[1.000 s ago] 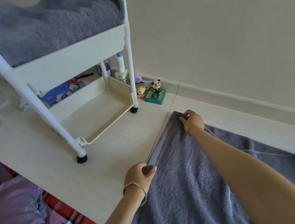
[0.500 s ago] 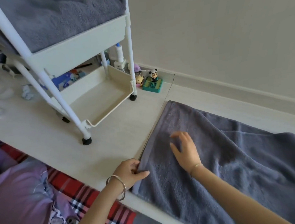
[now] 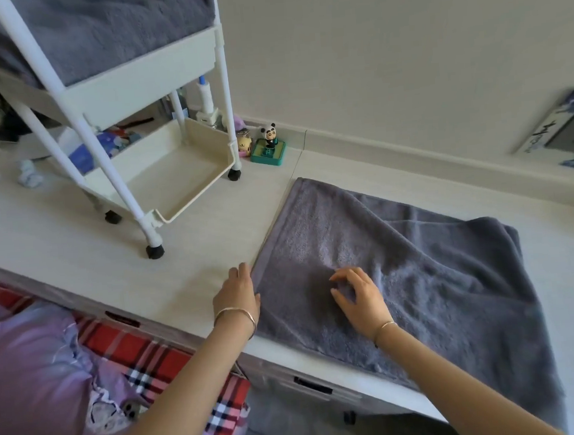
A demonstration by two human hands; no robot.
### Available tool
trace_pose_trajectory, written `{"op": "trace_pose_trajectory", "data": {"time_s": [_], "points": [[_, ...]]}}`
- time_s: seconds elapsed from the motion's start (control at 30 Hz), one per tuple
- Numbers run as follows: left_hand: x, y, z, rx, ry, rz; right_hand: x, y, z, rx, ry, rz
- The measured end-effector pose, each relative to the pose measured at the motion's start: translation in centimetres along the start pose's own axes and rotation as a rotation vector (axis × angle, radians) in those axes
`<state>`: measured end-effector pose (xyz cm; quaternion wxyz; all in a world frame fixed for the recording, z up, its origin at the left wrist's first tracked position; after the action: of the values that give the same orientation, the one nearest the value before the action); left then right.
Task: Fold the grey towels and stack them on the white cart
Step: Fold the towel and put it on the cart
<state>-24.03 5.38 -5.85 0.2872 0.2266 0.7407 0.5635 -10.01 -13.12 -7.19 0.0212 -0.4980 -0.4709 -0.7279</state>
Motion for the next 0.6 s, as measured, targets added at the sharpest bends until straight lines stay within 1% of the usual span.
{"op": "trace_pose_trajectory", "data": {"time_s": [0.07,0.1,0.13,0.23,0.3,0.4,0.5,0.6], "points": [[-3.1,-0.1,0.0,-0.117,-0.185,0.030,-0.7,1.4,-0.5,-0.019,-0.031,0.008],[-4.6,-0.3,-0.1,-0.132,-0.280,0.012,-0.9,1.9,-0.6,-0.019,-0.045,0.010],[-6.6,-0.9,-0.4,-0.108,-0.364,0.008,-1.3,2.7,-1.0,-0.030,-0.052,0.004],[-10.8,-3.5,-1.2,0.065,-0.493,0.055,-2.1,4.2,-1.5,-0.064,-0.067,-0.013],[-12.1,-5.2,-1.7,0.134,-0.506,0.099,-3.0,4.9,-1.9,-0.046,-0.111,-0.030],[-13.0,-5.4,-1.4,0.103,-0.445,0.148,-4.6,6.3,-2.4,0.015,-0.162,-0.042],[-14.7,-3.9,-0.4,0.008,-0.426,0.187,-5.9,9.4,-2.6,-0.046,-0.204,-0.028],[-17.8,-2.6,0.8,-0.053,-0.506,0.142,-7.6,14.1,-2.2,-0.134,-0.235,-0.015]]}}
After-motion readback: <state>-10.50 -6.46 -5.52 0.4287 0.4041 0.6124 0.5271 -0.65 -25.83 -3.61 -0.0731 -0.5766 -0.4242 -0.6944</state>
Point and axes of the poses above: each hand's wrist, its own z-axis towards the middle knuckle, its own y-axis out of the back of the hand, x = y × z, the point moved 6 cm from there along z, towards the middle knuckle, and after that the axes turned 6 degrees about z, right-handed, at the moved point
